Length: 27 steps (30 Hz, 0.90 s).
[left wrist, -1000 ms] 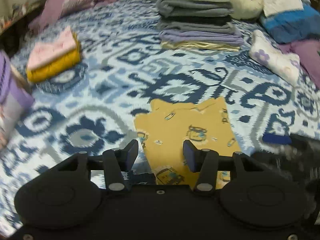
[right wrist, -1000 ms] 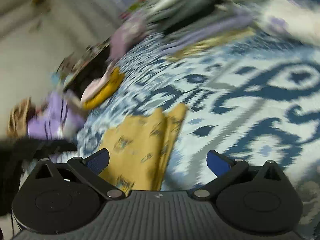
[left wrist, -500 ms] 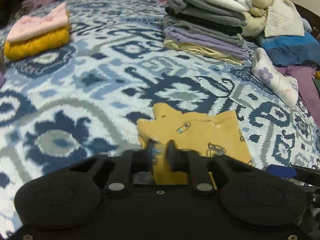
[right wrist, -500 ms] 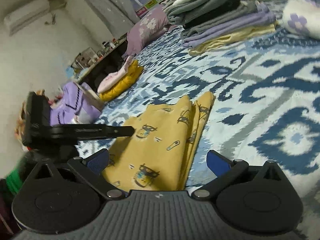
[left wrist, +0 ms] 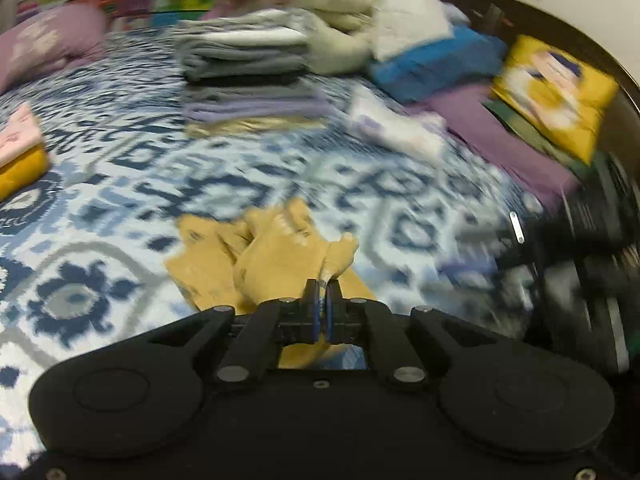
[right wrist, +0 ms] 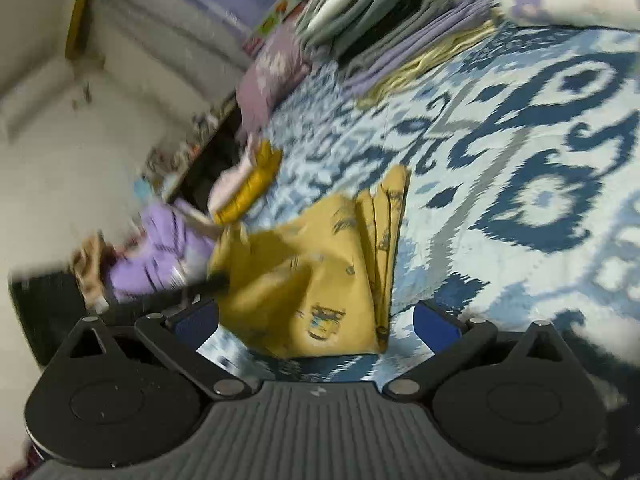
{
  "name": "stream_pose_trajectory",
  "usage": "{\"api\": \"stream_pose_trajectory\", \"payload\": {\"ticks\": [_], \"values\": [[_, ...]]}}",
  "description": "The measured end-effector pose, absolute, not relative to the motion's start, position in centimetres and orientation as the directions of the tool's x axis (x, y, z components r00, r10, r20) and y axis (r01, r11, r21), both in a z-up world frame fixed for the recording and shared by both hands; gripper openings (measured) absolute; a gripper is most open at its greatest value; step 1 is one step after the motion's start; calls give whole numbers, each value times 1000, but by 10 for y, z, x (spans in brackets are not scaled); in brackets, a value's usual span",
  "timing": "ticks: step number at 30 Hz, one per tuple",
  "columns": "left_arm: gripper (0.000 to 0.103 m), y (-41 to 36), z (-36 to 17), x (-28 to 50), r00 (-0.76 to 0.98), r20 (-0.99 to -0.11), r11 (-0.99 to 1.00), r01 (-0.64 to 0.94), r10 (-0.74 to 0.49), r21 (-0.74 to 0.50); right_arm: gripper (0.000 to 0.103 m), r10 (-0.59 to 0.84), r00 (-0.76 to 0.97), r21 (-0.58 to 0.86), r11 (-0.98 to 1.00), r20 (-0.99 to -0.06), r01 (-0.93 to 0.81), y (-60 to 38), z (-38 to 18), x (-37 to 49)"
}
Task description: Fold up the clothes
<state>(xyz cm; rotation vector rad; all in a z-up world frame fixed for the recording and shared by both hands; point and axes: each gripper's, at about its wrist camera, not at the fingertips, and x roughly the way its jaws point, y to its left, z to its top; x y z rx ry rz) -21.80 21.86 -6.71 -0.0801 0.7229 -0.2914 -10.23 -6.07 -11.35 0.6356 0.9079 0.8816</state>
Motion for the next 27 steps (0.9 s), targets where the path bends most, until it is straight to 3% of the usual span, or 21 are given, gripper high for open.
{"api": "stream_pose_trajectory", "payload": {"ticks": [6, 12, 21, 23, 25, 27], "values": [[1, 193, -94, -273, 625, -708, 921, 379, -330, -95, 103, 859, 377, 826, 470, -346, -311, -82, -102, -111], [1, 193, -116, -299, 548, -795, 917, 398, -262, -28, 103, 852, 387, 828, 476, -353, -295, -74, -95, -120], [7, 211, -96, -305, 640, -717, 954, 275, -276, -121, 103, 823, 385, 792, 537, -417, -290, -63, -99, -135], [15, 210, -94, -295, 667, -698, 963, 233, -262, -139, 103, 821, 384, 793, 540, -422, -282, -63, -102, -136], [47, 209, -93, -286, 692, -678, 969, 191, -247, -158, 103, 818, 383, 798, 542, -430, -263, -63, -105, -137], [55, 208, -93, -275, 712, -666, 975, 149, -222, -166, 103, 814, 384, 799, 546, -436, -251, -63, -107, -139]]}}
